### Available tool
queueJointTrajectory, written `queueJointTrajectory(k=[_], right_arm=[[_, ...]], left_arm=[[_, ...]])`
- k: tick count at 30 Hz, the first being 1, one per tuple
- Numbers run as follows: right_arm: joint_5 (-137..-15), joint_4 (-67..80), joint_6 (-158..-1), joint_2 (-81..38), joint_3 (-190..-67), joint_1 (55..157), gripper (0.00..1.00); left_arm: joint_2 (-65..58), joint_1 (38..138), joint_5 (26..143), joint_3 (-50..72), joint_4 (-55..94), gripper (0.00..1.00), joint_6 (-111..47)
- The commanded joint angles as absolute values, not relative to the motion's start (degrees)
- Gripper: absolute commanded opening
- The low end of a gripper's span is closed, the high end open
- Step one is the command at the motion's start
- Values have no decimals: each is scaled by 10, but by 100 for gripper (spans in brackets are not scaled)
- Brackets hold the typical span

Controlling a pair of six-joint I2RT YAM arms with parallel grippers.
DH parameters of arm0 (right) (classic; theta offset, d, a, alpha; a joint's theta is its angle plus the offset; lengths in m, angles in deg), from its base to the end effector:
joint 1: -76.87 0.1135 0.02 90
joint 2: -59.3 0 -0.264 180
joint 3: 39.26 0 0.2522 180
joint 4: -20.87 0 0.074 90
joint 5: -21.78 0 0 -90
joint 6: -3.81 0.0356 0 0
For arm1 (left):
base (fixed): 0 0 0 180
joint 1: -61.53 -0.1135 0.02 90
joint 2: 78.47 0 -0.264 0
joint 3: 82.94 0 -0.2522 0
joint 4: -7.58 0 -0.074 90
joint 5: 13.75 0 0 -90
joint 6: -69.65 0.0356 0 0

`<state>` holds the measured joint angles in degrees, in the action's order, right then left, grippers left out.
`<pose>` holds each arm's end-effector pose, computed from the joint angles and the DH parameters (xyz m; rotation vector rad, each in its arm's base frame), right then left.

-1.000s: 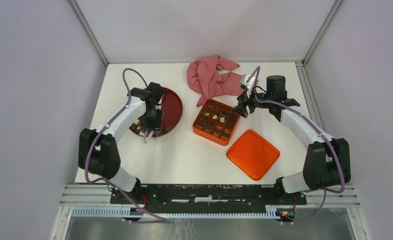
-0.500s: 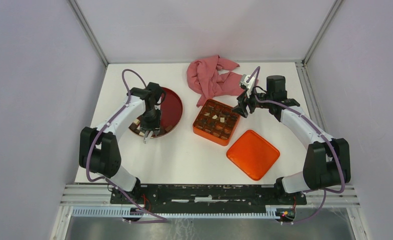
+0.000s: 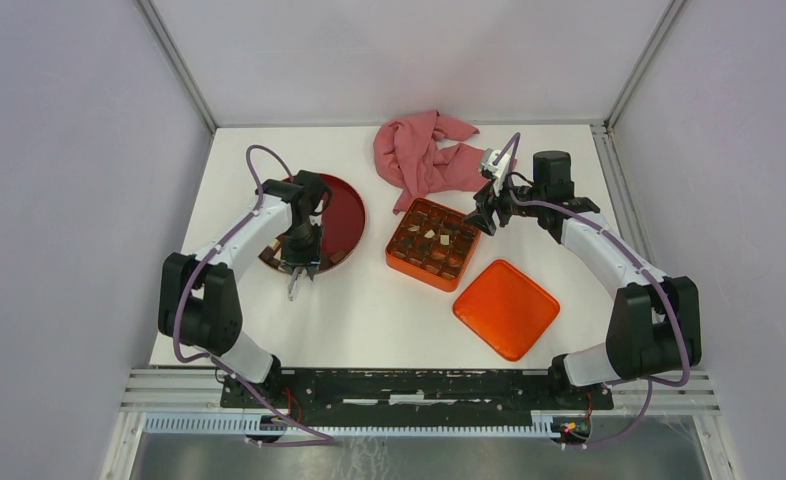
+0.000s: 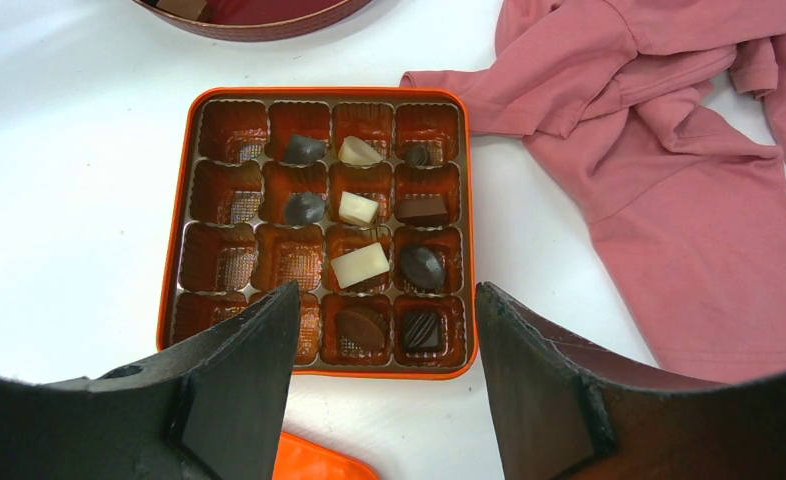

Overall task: Pack the chocolate
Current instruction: Pick up the fake chocolate from the plate.

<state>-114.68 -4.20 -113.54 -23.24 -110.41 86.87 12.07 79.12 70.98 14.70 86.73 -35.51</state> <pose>0.3030 0.0796 0.2669 -1.0598 1.7714 0.7025 0.2652 -0.0807 0.2323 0.0618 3.0682 0.1153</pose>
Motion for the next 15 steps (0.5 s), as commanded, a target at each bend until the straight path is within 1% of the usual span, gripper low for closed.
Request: queueJointTrajectory(k=[1, 3, 4, 5, 8, 9, 15], right_arm=[[-1157, -35, -1144, -216, -1113, 868, 70], [-1157, -35, -1143, -216, -1114, 868, 70], [-1158, -35, -1143, -216, -1113, 868, 70], [-1158, -35, -1143, -216, -1114, 868, 70], [-1158, -35, -1143, -216, -1113, 868, 70], [-1158, -35, -1143, -216, -1113, 868, 70], [-1158, -35, -1144, -216, -1113, 868, 70]], left_arm=[[114, 788, 726, 144, 854, 40, -344], [114, 787, 726, 144, 854, 38, -344], [112, 788, 725, 143, 854, 35, -344], [111, 788, 725, 143, 854, 30, -345], [101, 788, 718, 137, 851, 6, -346], [98, 788, 718, 135, 850, 3, -347], [74, 788, 707, 127, 835, 2, -351]])
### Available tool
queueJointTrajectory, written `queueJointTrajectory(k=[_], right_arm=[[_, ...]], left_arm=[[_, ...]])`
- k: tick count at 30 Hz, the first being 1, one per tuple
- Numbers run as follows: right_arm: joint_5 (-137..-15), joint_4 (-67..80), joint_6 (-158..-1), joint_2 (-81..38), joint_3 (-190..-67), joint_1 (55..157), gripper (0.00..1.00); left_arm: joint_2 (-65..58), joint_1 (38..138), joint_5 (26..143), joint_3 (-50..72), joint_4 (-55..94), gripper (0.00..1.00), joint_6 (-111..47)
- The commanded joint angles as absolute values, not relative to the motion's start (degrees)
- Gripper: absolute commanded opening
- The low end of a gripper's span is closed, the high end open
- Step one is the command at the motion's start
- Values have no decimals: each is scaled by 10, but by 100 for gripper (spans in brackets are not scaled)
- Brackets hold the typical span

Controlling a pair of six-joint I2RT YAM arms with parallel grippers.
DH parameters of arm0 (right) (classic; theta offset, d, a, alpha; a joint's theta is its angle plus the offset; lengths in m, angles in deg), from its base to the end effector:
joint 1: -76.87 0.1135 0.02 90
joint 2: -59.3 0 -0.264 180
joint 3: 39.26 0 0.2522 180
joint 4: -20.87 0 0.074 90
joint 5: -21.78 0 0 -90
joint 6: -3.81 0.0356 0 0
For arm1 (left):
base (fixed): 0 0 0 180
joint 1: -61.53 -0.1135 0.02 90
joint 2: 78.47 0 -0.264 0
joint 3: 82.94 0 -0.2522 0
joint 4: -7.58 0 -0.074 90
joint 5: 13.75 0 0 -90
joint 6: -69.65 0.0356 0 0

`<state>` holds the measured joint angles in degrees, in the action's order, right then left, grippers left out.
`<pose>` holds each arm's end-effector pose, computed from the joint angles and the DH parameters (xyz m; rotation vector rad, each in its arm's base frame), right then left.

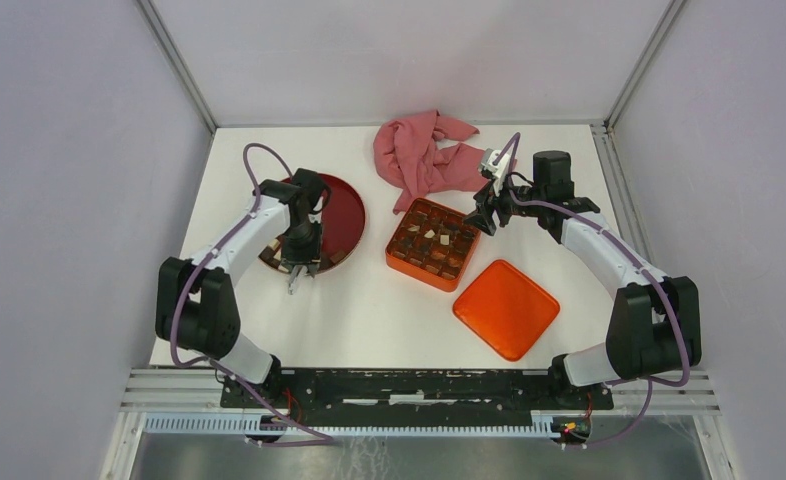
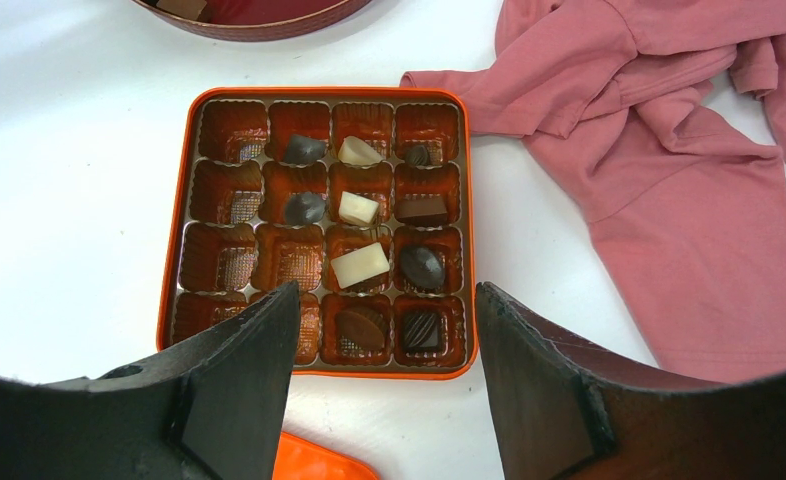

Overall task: Pack the chocolate
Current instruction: Pick up the fake chocolate from the plate, then place the fake chocolate in the packing box.

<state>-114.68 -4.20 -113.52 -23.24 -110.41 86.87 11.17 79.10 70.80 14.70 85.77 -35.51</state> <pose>0.3030 0.0796 0.2669 -1.0595 1.7716 0.7027 0.2652 -0.0804 0.2364 0.0582 3.0367 0.1049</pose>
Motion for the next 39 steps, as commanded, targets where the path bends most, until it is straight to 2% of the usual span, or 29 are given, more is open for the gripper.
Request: queueJointTrajectory(k=[1, 10, 24, 32, 39], right_arm=[[-1158, -35, -1144, -216, -1112, 868, 70], [-1157, -35, -1144, -219, -1113, 868, 70], [-1147, -33, -1144, -233, -1109, 867, 70], [-1145, -35, -1145, -238, -1109, 867, 70], [-1147, -35, -1145, -238, -1109, 867, 70]], left_arm=[[71, 788, 706, 128, 832, 2, -352], [43, 789, 713, 129, 819, 2, -350], [-97, 805, 957, 176, 706, 2, -352], [-62, 804, 822, 185, 737, 2, -365], [-35, 805, 770, 181, 742, 2, -361]])
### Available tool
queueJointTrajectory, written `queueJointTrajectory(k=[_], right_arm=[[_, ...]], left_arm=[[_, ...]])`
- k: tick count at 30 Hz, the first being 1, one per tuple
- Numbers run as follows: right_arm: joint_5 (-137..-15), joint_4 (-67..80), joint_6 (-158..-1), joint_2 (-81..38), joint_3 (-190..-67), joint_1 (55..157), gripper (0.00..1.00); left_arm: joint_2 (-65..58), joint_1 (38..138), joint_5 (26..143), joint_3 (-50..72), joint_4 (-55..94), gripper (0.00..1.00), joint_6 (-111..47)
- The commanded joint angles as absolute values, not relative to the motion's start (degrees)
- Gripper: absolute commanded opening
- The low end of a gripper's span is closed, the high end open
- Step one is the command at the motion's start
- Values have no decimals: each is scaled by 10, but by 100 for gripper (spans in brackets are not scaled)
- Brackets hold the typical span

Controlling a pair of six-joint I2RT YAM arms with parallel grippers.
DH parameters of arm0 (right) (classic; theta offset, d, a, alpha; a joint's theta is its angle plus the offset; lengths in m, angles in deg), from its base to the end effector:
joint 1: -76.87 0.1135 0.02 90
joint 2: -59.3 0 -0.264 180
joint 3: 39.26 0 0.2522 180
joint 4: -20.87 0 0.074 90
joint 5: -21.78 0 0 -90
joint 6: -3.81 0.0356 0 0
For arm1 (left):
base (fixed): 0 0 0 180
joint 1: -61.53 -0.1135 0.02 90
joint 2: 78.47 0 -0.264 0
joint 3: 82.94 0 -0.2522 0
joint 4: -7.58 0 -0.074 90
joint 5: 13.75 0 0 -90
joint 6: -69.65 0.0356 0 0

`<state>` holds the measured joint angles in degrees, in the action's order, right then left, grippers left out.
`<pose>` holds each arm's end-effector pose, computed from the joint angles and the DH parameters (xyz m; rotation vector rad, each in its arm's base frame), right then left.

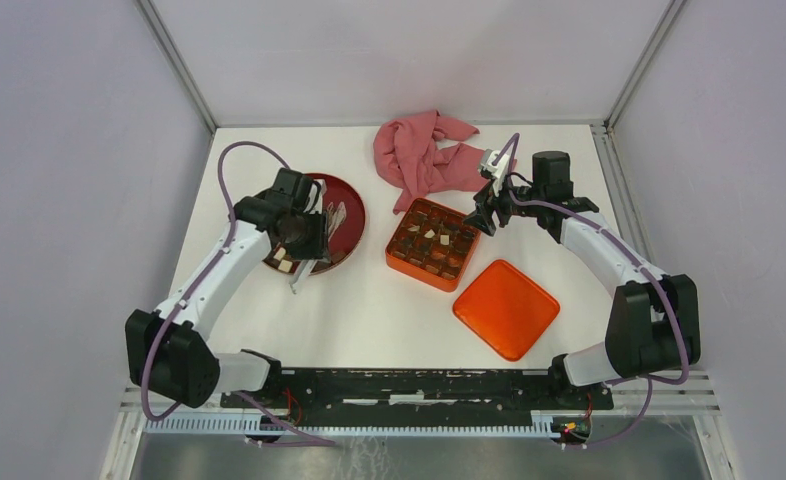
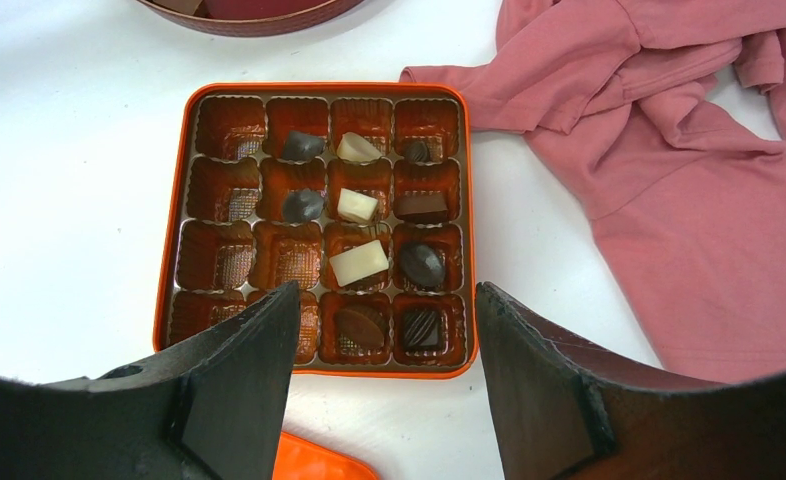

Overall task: Pack the chocolate
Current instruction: Place the fake chocolate in the packing box.

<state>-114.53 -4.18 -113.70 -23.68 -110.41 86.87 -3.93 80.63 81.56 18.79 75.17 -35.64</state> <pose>0.3042 0.0798 0.2646 -1.0607 1.7778 0.7017 0.2347 -0.0848 0.2861 0.1195 2.7140 -0.3068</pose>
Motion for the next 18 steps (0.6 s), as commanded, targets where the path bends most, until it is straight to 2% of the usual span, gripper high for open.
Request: queueJointTrajectory(k=[1, 4, 7, 13, 18], right_arm=[[-1148, -34, -1144, -238, -1110, 867, 70], [-1149, -35, -1145, -237, -1110, 867, 70], [-1149, -35, -1145, -237, -1109, 867, 70], [-1148, -35, -1146, -240, -1110, 867, 70], [-1144, -36, -1148, -241, -1110, 867, 70]], left_arm=[[-32, 805, 765, 183, 744, 2, -359], [-23, 805, 738, 196, 744, 2, -355], [-26, 805, 757, 208, 731, 2, -355], [-49, 805, 835, 203, 721, 2, -345], [-85, 814, 948, 216, 684, 2, -355]])
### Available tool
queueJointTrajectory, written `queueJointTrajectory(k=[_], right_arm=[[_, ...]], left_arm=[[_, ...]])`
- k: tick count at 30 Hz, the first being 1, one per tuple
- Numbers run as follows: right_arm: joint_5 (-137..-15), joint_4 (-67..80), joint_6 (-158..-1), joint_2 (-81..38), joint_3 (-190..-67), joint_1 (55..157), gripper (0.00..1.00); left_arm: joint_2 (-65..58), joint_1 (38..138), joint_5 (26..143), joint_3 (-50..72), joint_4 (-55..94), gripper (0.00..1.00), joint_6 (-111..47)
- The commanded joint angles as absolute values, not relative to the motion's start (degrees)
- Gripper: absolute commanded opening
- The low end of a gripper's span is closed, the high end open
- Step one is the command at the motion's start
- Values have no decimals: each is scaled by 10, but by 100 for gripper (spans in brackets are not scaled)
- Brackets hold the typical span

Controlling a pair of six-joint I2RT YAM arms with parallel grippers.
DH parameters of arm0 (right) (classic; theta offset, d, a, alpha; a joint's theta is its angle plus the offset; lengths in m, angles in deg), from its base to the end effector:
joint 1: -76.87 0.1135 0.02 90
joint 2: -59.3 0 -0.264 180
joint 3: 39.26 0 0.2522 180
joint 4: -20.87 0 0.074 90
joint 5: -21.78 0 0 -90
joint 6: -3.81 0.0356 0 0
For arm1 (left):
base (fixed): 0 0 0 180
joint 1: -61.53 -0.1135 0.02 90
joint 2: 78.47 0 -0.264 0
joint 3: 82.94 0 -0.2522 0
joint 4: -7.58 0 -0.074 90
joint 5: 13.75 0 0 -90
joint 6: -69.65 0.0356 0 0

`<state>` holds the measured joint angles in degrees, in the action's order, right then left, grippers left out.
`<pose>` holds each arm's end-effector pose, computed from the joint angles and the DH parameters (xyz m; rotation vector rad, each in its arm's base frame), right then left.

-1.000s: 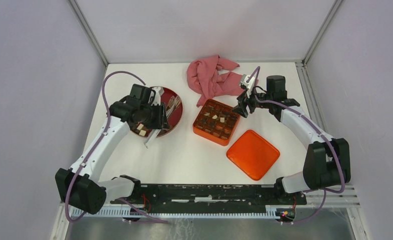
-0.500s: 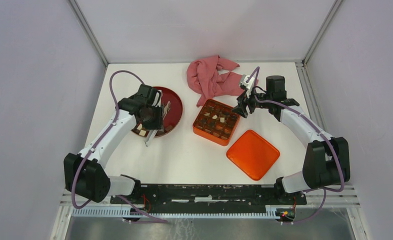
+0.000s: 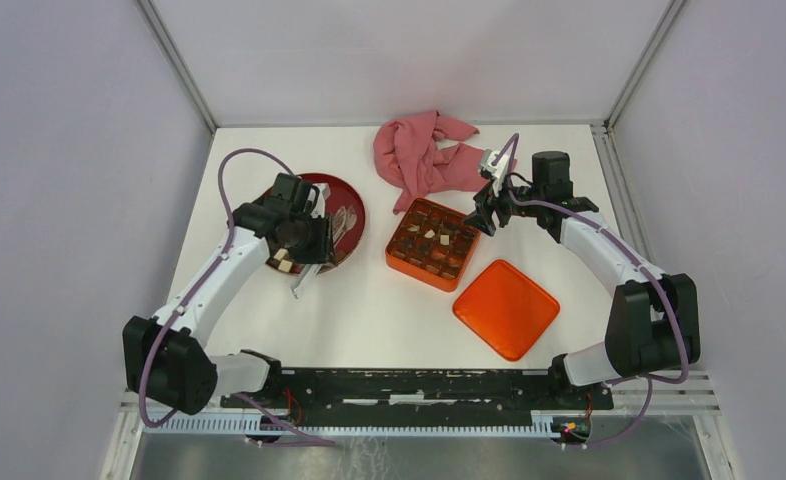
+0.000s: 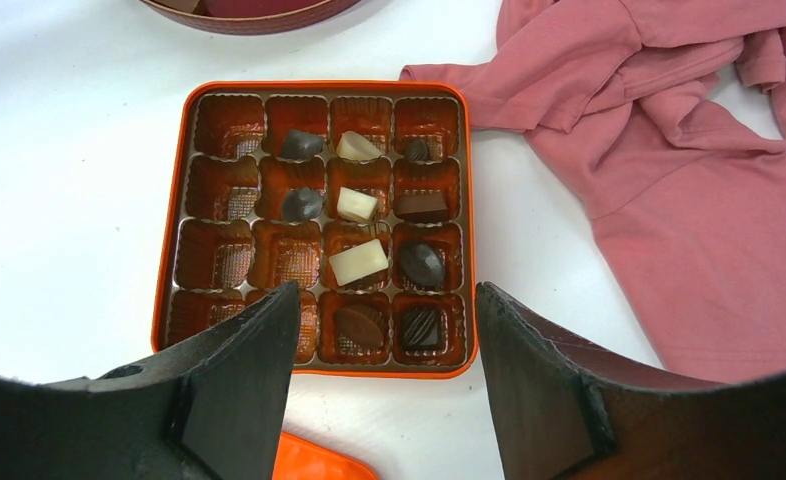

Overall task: Pack the chocolate
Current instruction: Place the fake chocolate in the packing box.

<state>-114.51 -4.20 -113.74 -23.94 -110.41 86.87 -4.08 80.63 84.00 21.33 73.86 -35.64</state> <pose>0.3049 0.0799 0.2633 -1.0609 1.7821 0.7033 0.2322 -0.0855 0.2747 0.1324 2.7384 -0.3575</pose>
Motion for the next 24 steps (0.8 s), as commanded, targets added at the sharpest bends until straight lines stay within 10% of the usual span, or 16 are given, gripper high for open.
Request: queueJointTrajectory(k=[1, 24], right_arm=[[-1144, -36, -1148, -241, -1110, 867, 70], [-1142, -41, -1151, -246, -1113, 861, 70]], left_arm=[[-90, 820, 966, 220, 675, 2, -358], [86, 1092, 875, 139, 564, 2, -438]])
